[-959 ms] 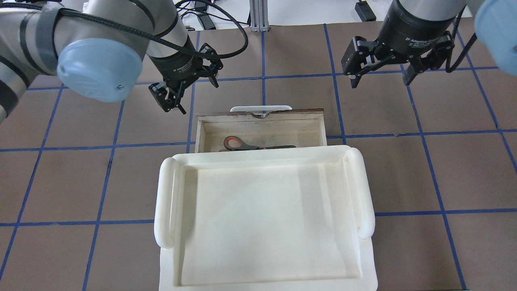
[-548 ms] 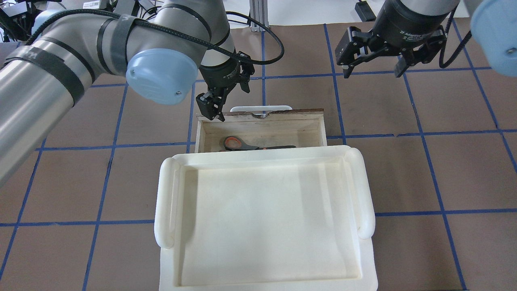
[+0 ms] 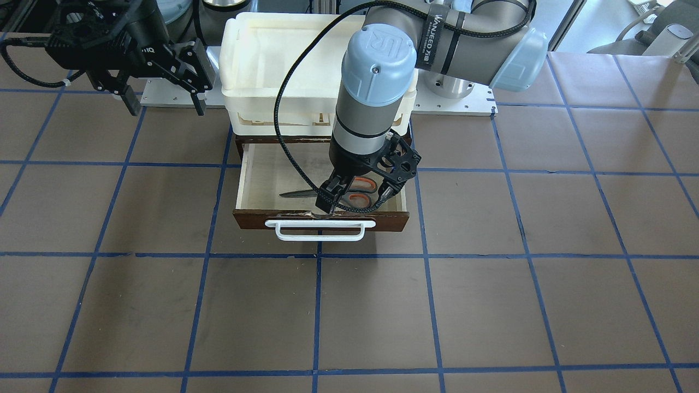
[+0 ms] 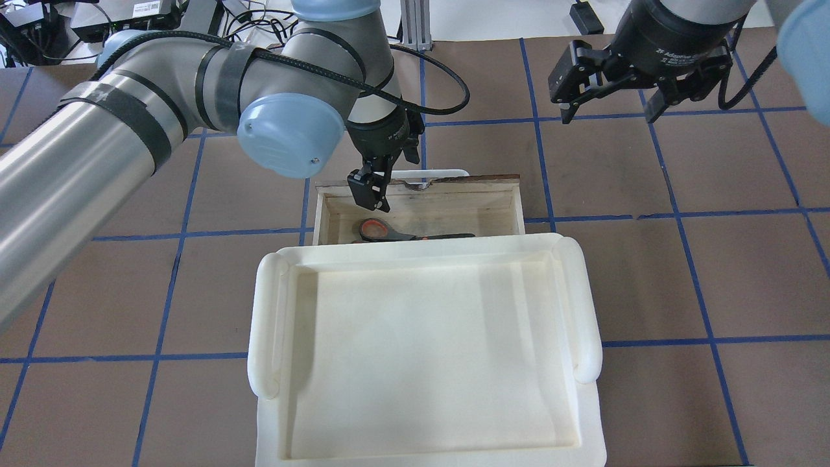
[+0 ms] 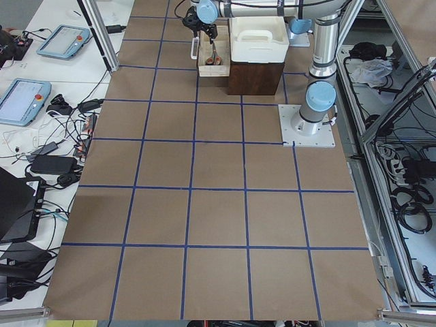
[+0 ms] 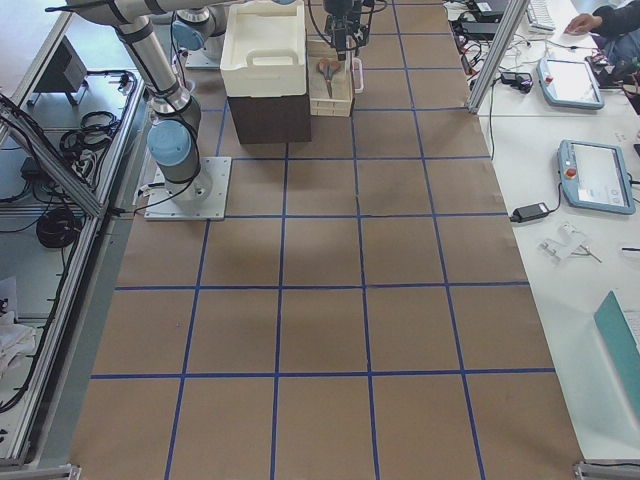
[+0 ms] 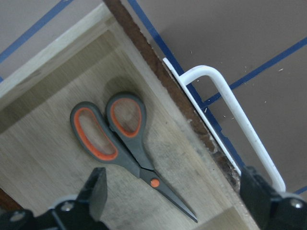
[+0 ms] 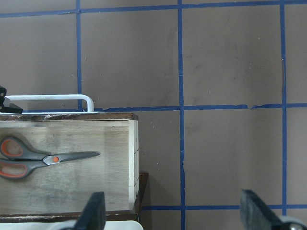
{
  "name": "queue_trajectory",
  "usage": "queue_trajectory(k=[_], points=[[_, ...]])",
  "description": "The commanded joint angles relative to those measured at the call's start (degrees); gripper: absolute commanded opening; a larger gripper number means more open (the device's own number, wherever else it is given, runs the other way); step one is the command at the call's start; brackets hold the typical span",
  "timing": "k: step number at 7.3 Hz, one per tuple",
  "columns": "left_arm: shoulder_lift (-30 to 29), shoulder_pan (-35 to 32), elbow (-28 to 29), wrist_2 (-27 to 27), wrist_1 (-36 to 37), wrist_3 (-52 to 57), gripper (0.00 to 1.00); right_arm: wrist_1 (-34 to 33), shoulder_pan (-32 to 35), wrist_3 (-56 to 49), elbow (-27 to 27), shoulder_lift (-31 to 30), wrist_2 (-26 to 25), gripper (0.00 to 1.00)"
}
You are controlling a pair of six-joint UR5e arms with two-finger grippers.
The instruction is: Put scissors in drawer and close it
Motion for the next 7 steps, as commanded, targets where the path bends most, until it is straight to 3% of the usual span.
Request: queue_trajectory(k=[1,4,5,6,7], points=[[-1.64,-1.94,-0.08,-1.17,0.03,-10.99,1.00,-0.15,0.11,0.07,0.34,-0.48,-0.06,1.00],[0.11,-2.30,-0.26,-1.25,-1.80,-13.07,1.00,-0.07,0.11,-0.02,0.69,-1.01,-0.15,1.00],[0.37,-2.39,-0.35,-5.35,-5.99,-29.87,1.00,0.54,0.11,-0.02,0.86,-1.45,-0.15,1.00],[0.37,-2.30,-0.17,-4.86,-5.17,-38.74,1.00,0.55,0.11,-0.02,0.86,-1.45,-0.06,1.00],[0.72,-2.04,-0.17,1.23,-4.72,-26.12,1.00,0.55,0.11,-0.02,0.86,-1.54,-0.15,1.00]])
